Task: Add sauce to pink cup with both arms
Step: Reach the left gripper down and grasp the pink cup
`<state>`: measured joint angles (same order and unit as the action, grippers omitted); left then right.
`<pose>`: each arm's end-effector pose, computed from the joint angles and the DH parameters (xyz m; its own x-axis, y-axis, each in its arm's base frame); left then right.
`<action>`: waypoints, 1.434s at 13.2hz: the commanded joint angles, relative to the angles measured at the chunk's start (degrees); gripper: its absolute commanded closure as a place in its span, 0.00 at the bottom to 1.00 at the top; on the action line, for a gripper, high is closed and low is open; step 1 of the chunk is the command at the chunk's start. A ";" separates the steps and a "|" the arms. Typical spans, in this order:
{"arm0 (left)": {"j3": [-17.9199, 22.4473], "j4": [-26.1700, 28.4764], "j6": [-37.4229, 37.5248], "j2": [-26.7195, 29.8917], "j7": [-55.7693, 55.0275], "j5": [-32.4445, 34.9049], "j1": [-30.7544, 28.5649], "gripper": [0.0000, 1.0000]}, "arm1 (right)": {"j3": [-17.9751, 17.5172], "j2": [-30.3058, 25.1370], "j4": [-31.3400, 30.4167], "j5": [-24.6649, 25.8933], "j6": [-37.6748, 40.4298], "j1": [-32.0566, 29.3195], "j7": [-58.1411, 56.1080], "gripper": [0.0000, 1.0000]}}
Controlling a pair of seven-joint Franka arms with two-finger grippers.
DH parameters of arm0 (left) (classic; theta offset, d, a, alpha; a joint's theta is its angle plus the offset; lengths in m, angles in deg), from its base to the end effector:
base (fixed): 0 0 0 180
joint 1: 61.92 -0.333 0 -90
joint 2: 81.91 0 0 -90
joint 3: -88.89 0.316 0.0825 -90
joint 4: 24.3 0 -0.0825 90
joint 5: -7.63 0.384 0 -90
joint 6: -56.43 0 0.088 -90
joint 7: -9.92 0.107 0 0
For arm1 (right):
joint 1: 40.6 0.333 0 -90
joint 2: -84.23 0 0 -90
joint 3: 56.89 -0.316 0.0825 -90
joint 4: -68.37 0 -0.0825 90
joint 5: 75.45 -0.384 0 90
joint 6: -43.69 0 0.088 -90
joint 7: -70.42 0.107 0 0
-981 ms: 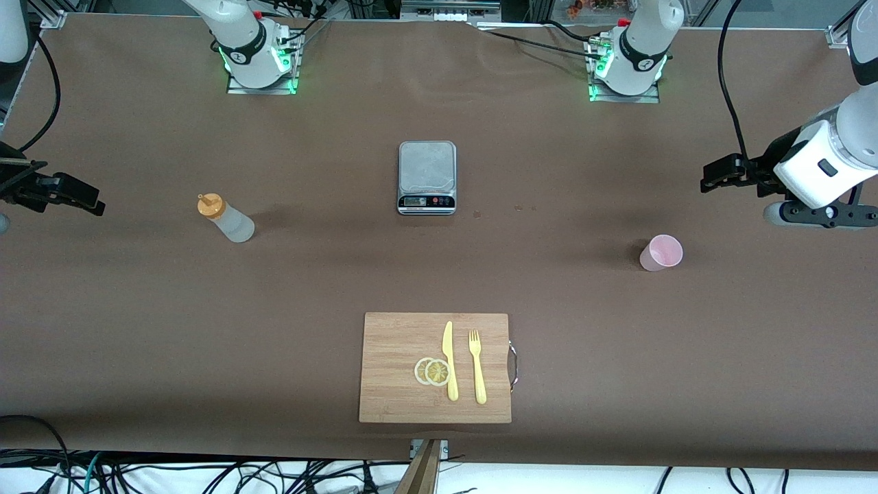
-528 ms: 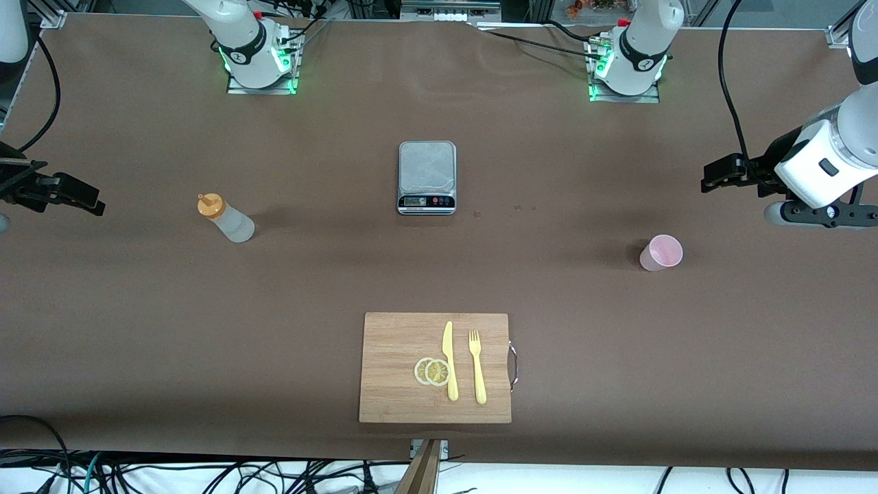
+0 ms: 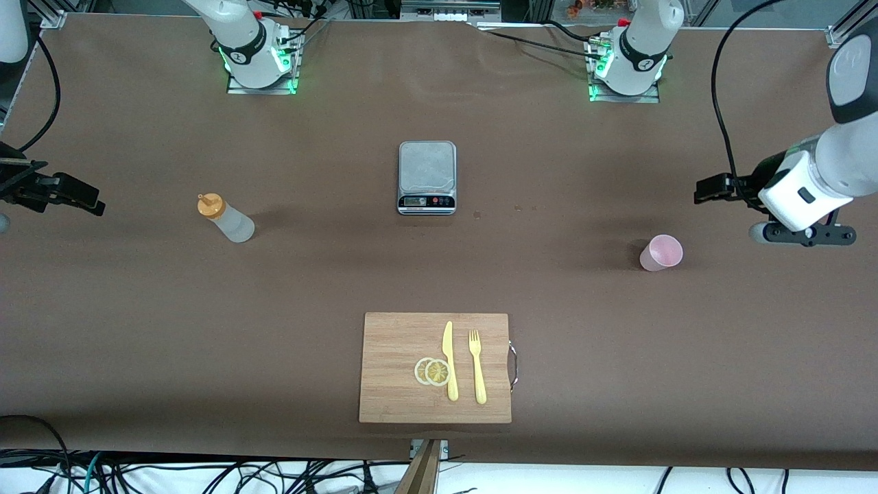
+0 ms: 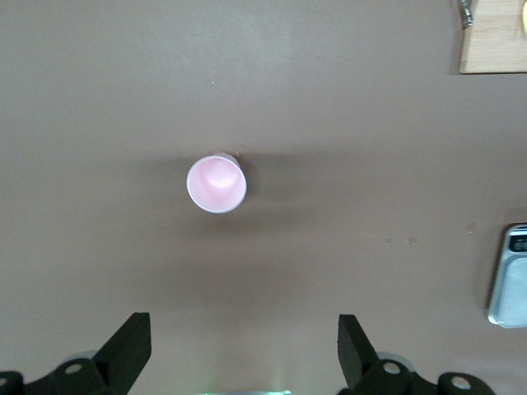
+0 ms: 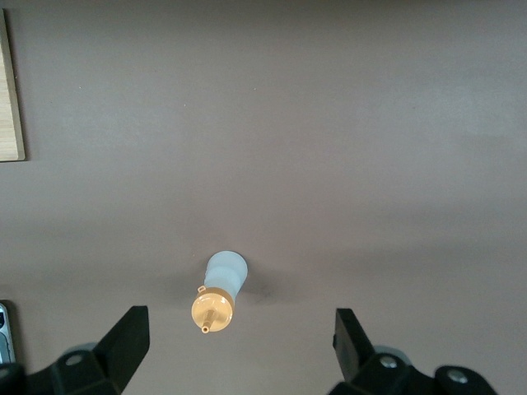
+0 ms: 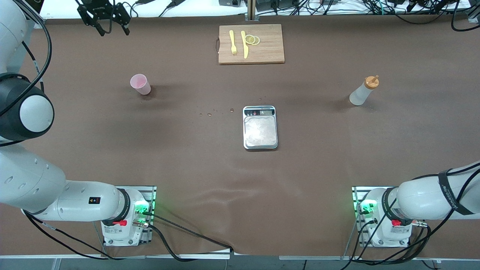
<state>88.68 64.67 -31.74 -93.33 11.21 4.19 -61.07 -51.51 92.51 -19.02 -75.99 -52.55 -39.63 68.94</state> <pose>0.5992 -0.0175 0.5153 0.9767 -0.0425 -0.2102 -0.0296 -0.9975 0.0645 0.6049 -0.0419 0.5722 0.9986 -0.0510 0.0105 -0.0511 -0.9987 0.0044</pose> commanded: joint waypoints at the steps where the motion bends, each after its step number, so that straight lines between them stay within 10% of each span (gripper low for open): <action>1: 3.27 7.07 -8.47 0.52 7.58 0.72 -0.50 0.00 | -0.01 -1.07 -1.20 -0.43 -0.70 -0.09 -0.71 0.00; 7: 4.51 25.19 -32.31 -1.59 7.77 2.30 -0.77 0.01 | -0.10 -1.07 -1.20 -0.43 -0.70 -0.09 -0.71 0.00; 19: 4.51 30.83 -47.80 -8.88 10.05 3.09 -1.73 0.06 | -0.10 -1.07 -1.20 -0.43 -0.70 -0.09 -0.71 0.00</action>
<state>93.24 94.25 -78.13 -102.69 19.99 7.20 -62.65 -51.53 92.51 -19.15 -75.99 -52.61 -39.62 68.94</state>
